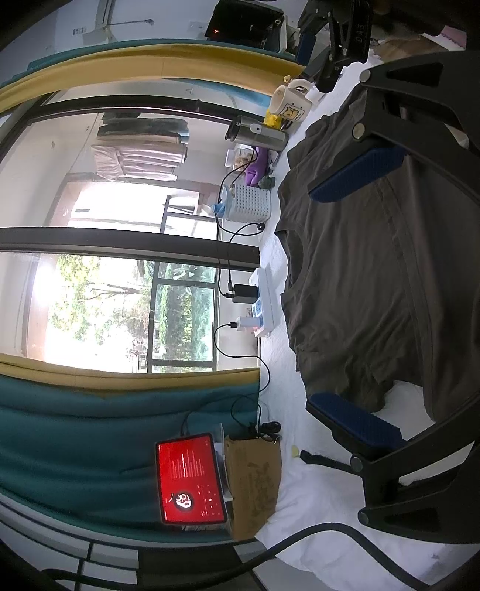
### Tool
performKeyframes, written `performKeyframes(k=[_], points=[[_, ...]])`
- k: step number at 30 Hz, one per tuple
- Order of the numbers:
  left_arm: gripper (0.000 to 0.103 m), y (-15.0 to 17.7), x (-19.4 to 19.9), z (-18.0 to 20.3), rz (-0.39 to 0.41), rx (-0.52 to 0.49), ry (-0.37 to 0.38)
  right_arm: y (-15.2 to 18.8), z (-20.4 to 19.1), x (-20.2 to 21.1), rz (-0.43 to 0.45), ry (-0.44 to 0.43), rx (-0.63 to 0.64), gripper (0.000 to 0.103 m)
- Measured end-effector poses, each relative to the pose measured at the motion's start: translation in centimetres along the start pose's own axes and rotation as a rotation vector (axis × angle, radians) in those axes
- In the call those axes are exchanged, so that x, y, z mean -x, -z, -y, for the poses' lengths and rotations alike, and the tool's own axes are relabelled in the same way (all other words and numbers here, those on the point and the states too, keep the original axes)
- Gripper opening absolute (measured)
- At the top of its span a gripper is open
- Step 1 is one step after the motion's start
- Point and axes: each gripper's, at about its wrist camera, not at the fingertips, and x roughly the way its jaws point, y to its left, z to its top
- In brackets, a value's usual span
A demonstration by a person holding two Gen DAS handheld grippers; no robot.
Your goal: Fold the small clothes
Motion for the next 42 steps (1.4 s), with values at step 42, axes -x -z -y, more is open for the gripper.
performKeyframes(k=[42], points=[[0.102, 0.9, -2.7, 0.0, -0.070, -0.020, -0.009, 0.8, 1.1, -2.3, -0.044, 0.010, -0.011, 0.092]])
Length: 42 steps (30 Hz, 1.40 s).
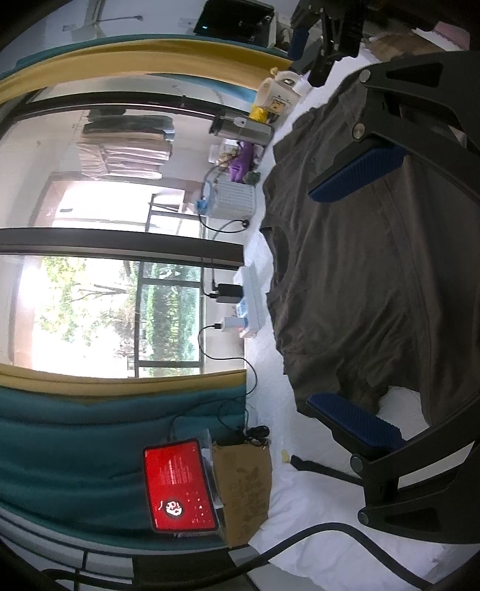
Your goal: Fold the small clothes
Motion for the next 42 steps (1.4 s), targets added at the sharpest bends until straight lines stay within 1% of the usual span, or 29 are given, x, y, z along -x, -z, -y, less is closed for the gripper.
performKeyframes(k=[6, 15, 21, 23, 26, 28, 29, 32, 36, 40, 41, 42], points=[[0.102, -0.2, -2.9, 0.2, -0.050, -0.010, -0.016, 0.0, 2.2, -3.0, -0.052, 0.018, -0.024, 0.092], [0.102, -1.0, -7.8, 0.8, -0.114, -0.005, -0.037, -0.7, 7.5, -7.7, -0.111, 0.073, -0.080, 0.092], [0.102, -1.4, -10.6, 1.3, -0.159, -0.004, -0.043, -1.5, 10.6, -11.4, -0.144, 0.052, -0.115, 0.092], [0.102, -1.6, -11.4, 1.4, -0.170, -0.005, -0.046, -1.9, 11.5, -12.8, -0.157, 0.065, -0.111, 0.092], [0.102, -1.8, -12.7, 1.4, -0.189, -0.001, -0.056, -2.5, 13.0, -15.1, -0.176, 0.049, -0.116, 0.092], [0.102, -2.0, -13.5, 1.1, -0.198, 0.004, -0.065, -2.7, 13.6, -16.5, -0.192, 0.050, -0.110, 0.087], [0.102, -2.1, -13.9, 1.0, -0.204, 0.008, -0.072, -2.9, 14.0, -17.5, -0.205, 0.051, -0.104, 0.082], [0.102, -2.4, -14.9, 0.8, -0.210, 0.014, -0.084, -3.3, 14.6, -19.6, -0.231, 0.042, -0.095, 0.080], [0.102, -2.6, -16.1, 0.6, -0.226, 0.018, -0.100, -3.2, 15.1, -22.5, -0.275, 0.038, -0.084, 0.070], [0.102, -2.7, -17.0, 0.2, -0.243, 0.022, -0.113, -2.8, 15.3, -24.6, -0.328, 0.009, -0.091, 0.067], [0.102, -2.7, -17.2, 0.1, -0.246, 0.024, -0.114, -2.6, 15.3, -25.2, -0.347, -0.004, -0.092, 0.054], [0.102, -2.7, -17.4, -0.1, -0.250, 0.027, -0.118, -2.4, 15.2, -25.5, -0.360, -0.016, -0.092, 0.044]])
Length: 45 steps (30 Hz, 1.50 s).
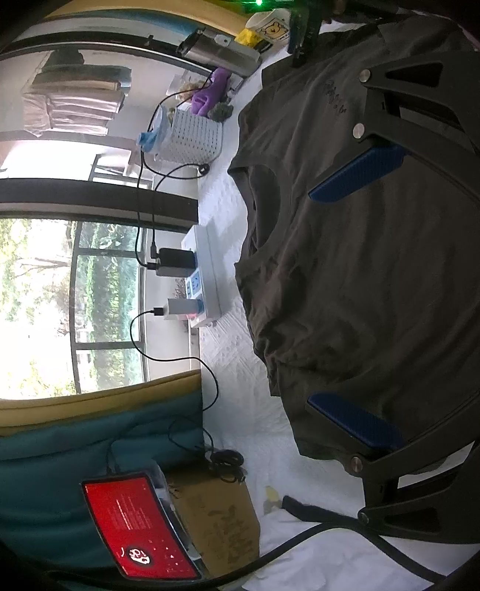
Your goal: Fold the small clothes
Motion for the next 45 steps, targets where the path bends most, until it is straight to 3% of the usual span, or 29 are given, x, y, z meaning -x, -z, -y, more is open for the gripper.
performKeyframes(k=[5, 9, 19, 26, 34, 39, 43, 44, 45], points=[[0.102, -0.1, -0.6, -0.5, -0.013, 0.016, -0.008, 0.2, -0.2, 0.2, 0.013, -0.058, 0.007, 0.019], [0.102, -0.1, -0.6, -1.0, -0.012, 0.026, -0.008, 0.1, -0.3, 1.1, 0.034, -0.016, -0.004, 0.013], [0.102, 0.4, -0.4, -2.8, -0.027, 0.056, -0.007, -0.8, -0.4, 5.1, 0.117, 0.060, -0.040, 0.012], [0.102, 1.2, 0.3, -4.3, -0.035, 0.073, 0.000, -1.9, -4.1, 7.4, 0.165, 0.123, 0.029, 0.012], [0.102, 2.2, 1.0, -6.4, -0.036, 0.098, 0.022, -1.6, -8.9, 6.3, 0.141, 0.153, 0.117, 0.012], [0.102, 2.9, 1.1, -6.9, -0.045, 0.106, 0.036, -0.7, -11.5, 4.4, 0.081, 0.120, 0.159, 0.012], [0.102, 3.0, 1.4, -7.1, -0.042, 0.105, 0.047, 0.4, -13.4, 3.8, 0.040, 0.042, 0.198, 0.018], [0.102, 3.1, 1.4, -7.2, -0.042, 0.106, 0.048, 0.6, -13.7, 3.9, 0.035, 0.021, 0.202, 0.030], [0.102, 3.1, 1.5, -7.3, -0.041, 0.108, 0.049, 0.8, -14.0, 4.0, 0.033, -0.005, 0.202, 0.050]])
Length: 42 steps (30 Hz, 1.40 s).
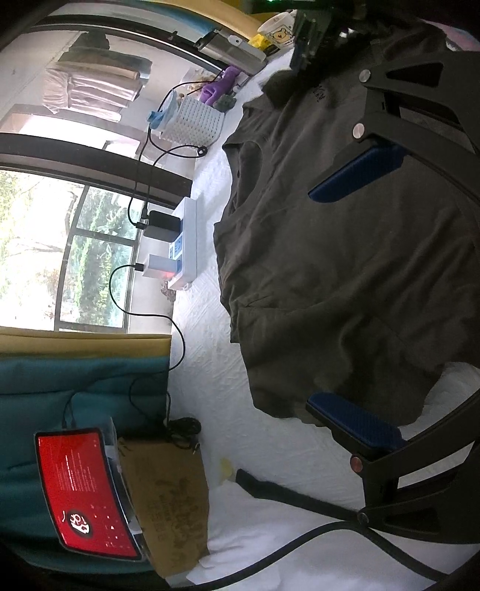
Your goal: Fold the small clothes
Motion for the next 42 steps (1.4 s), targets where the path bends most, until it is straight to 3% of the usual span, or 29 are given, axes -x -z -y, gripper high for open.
performKeyframes(k=[2, 5, 12, 19, 20, 21, 23, 33, 42], points=[[0.102, 0.0, 0.1, 0.0, 0.001, 0.000, 0.000, 0.4, -0.7, 0.8, 0.009, -0.057, 0.005, 0.068], [0.102, 0.0, 0.3, -0.1, 0.003, -0.004, -0.004, 0.7, -0.6, 2.4, 0.032, -0.089, 0.002, 0.068], [0.102, 0.1, 0.6, -0.1, 0.003, -0.008, -0.009, 1.9, 3.7, 2.0, 0.016, -0.028, -0.130, 0.068], [0.102, 0.4, 1.0, 0.3, 0.002, -0.020, -0.013, 4.2, 4.5, 1.5, -0.028, -0.105, -0.180, 0.067], [0.102, 0.5, 1.0, 0.4, 0.002, -0.022, -0.012, 4.6, 4.4, 1.8, -0.021, -0.116, -0.182, 0.066], [0.102, 0.5, 1.1, 0.5, 0.000, -0.024, -0.009, 4.8, 4.2, 2.0, -0.017, -0.125, -0.177, 0.054], [0.102, 0.7, 1.2, 0.7, -0.002, -0.027, -0.006, 5.3, 3.4, 2.3, -0.025, -0.141, -0.149, 0.042], [0.102, 1.3, 1.8, 0.8, -0.011, -0.030, 0.001, 7.0, -1.9, 3.3, -0.074, -0.261, -0.059, 0.042], [0.102, 1.2, 1.3, -0.6, -0.016, -0.007, -0.016, 3.1, -1.5, 4.1, 0.011, -0.219, -0.039, 0.042]])
